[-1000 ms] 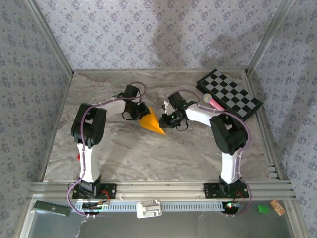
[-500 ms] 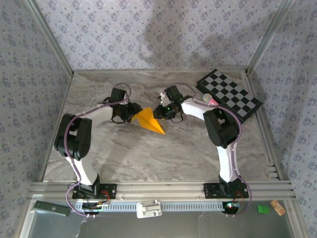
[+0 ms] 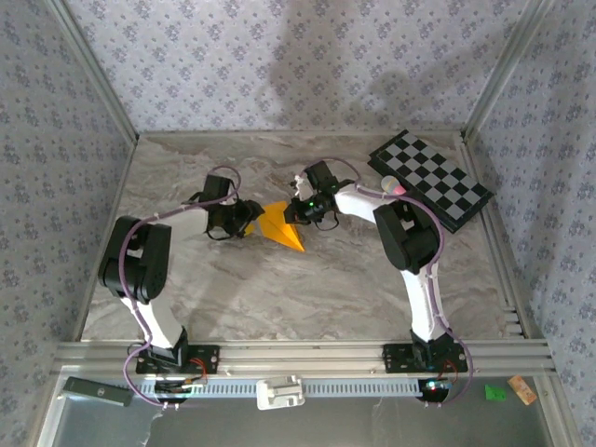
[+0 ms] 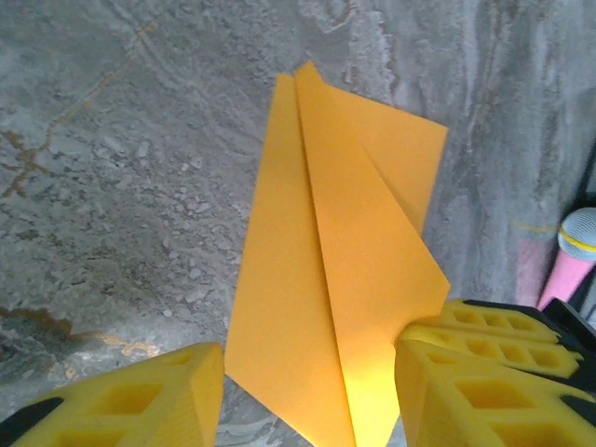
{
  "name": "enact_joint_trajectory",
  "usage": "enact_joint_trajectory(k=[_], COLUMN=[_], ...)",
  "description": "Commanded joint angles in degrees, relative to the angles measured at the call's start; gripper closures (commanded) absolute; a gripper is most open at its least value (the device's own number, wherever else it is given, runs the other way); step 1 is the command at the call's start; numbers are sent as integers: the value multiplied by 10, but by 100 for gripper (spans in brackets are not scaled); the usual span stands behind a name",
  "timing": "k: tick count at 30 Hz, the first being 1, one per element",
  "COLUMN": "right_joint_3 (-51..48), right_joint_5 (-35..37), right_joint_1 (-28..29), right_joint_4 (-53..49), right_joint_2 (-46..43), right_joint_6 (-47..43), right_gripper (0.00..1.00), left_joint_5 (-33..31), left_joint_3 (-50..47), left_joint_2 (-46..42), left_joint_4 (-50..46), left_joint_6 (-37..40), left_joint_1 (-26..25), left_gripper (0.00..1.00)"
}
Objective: Fold a paper plane with a square sheet of paper (pick it up from the middle)
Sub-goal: Turn over the paper at the center of the table.
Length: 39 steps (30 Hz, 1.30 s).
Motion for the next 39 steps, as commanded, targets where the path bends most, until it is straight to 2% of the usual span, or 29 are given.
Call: enact_joint_trajectory(k=[1,7,13,19,22,33,39], right_joint_3=[-34,-65,-82,-104,-109,-128,-131], right_joint_5=[-30,-71,-97,-132,-147,-167,-171], right_joint_1=[-5,-23,-33,-38,-41,-45,-50], right_joint_4=[79,166,236,341,376,445,470], right_joint_2=[-53,-108,-138,-149,-150,-150,-148], right_joint_6=[42,124,203,303,339,398,424], right_gripper=[95,98,100,100,100,100,99], left_joint_5=[34,36,69,87,96,127,135], left_joint_3=[-19,-53,-89,-63,-46,-31,-35], left_joint_2=[-50,-127,-159,-152,-144,-103,-97], left_joint_4=[59,111,223,267,276,331,358], left_joint_6=[-1,8,-41,-70,-71,-85,-88], left_joint_1=[5,5,-7,-28,-34,-38,-38], left_gripper=[48,37,24,21,24,54,63])
